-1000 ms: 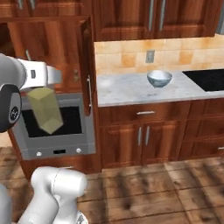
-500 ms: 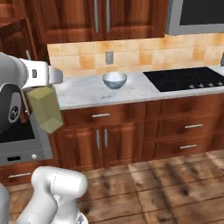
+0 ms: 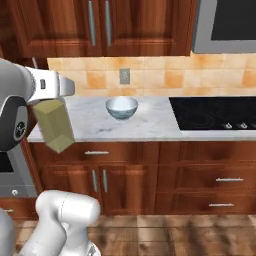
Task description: Retrieve the bottle and the shaker from the cabinet and place them next to the mixing bowl on the counter. Then add garlic from the fridge to the mixing bowl.
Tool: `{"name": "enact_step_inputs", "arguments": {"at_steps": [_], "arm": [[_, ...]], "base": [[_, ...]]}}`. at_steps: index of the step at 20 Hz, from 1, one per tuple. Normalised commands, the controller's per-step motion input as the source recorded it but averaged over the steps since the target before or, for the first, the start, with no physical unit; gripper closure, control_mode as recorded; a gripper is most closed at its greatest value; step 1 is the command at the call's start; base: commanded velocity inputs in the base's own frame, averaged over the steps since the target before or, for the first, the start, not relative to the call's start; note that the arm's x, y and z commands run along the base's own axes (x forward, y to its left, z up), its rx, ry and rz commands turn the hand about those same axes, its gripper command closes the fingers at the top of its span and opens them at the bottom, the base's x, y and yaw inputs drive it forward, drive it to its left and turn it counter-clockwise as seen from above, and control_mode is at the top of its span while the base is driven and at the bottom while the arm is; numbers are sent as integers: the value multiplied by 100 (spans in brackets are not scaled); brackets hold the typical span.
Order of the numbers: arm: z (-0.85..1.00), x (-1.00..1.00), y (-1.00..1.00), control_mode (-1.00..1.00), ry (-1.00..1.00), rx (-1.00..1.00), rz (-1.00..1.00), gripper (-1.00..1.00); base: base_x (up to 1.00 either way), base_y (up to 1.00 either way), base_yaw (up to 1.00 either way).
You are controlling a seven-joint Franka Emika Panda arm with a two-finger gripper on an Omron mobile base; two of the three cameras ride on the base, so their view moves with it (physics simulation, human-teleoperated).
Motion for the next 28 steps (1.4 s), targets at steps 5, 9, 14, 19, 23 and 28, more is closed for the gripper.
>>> {"name": "enact_step_inputs", "arguments": {"at_steps": [5, 9, 14, 19, 23, 28], "arm": [[0, 0, 0, 100, 0, 0, 0, 100], [0, 0, 0, 100, 0, 0, 0, 100], [0, 0, 0, 100, 0, 0, 0, 100], [0, 0, 0, 100, 0, 0, 0, 100], [0, 0, 0, 100, 0, 0, 0, 100], [0, 0, 0, 100, 0, 0, 0, 100]], "base": [[61, -59, 32], [61, -71, 7], [85, -18, -10], [60, 0, -34], [22, 0, -34], [38, 0, -7]]}}
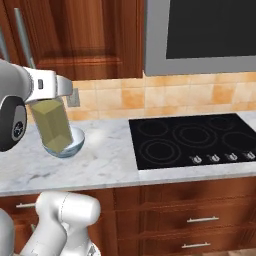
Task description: Retrieve the bottle and the shaker from the cabinet and place them next to the mixing bowl on the counter. Then add garlic from the fridge to the mixing bowl.
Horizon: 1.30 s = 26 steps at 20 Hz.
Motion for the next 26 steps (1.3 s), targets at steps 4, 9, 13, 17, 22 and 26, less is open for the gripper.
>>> {"name": "enact_step_inputs", "arguments": {"at_steps": [4, 9, 13, 17, 22, 26], "arm": [[0, 0, 0, 100, 0, 0, 0, 100], [0, 0, 0, 100, 0, 0, 0, 100], [0, 0, 0, 100, 0, 0, 0, 100], [0, 0, 0, 100, 0, 0, 0, 100], [-13, 0, 5, -100, 0, 1, 0, 100], [-54, 0, 0, -100, 0, 6, 0, 100]], "base": [[59, -26, 5], [3, -5, 1], [0, 0, 0], [0, 0, 0], [0, 0, 0], [0, 0, 0]]}}
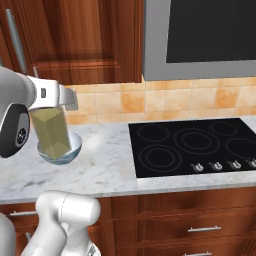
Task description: Retrieve the bottle and the shaker from the cabinet and place them next to the mixing bowl on the counter. Then add garlic from the fridge to the mixing bowl.
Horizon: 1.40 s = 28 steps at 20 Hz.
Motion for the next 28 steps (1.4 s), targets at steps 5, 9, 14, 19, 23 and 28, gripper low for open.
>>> {"name": "enact_step_inputs", "arguments": {"at_steps": [5, 9, 14, 19, 23, 28], "arm": [[-82, 32, -1, -100, 0, 0, 3, 100], [-59, 80, -8, -100, 0, 0, 10, 100], [-26, 63, -26, -100, 0, 0, 18, 100], [-2, 22, -41, -100, 0, 0, 29, 100], [0, 28, -17, -100, 4, 0, 29, 100], [0, 33, 0, -100, 3, -3, 21, 100]], "base": [[0, 0, 0], [0, 0, 0], [0, 0, 0], [0, 0, 0], [0, 0, 0], [0, 0, 0]]}}
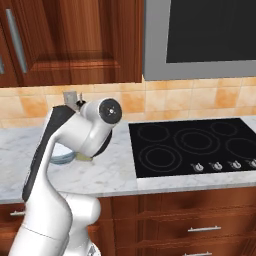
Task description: Retrieve the bottle and the shaker from the cabinet and place them next to the mixing bowl on the counter. Then add garlic from the fridge to the mixing bowl.
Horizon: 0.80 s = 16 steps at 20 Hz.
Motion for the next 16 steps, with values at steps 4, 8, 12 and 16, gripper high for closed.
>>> {"name": "enact_step_inputs", "arguments": {"at_steps": [4, 8, 12, 16], "arm": [[-1, 49, 0, -100, 4, -5, 4, 100], [-25, 30, 0, -100, 1, 0, 0, 100], [-40, 27, 0, -100, 0, 0, 0, 100], [-39, 34, 0, -100, 0, 0, 0, 100]], "base": [[0, 0, 0], [0, 0, 0], [0, 0, 0], [0, 0, 0]]}}
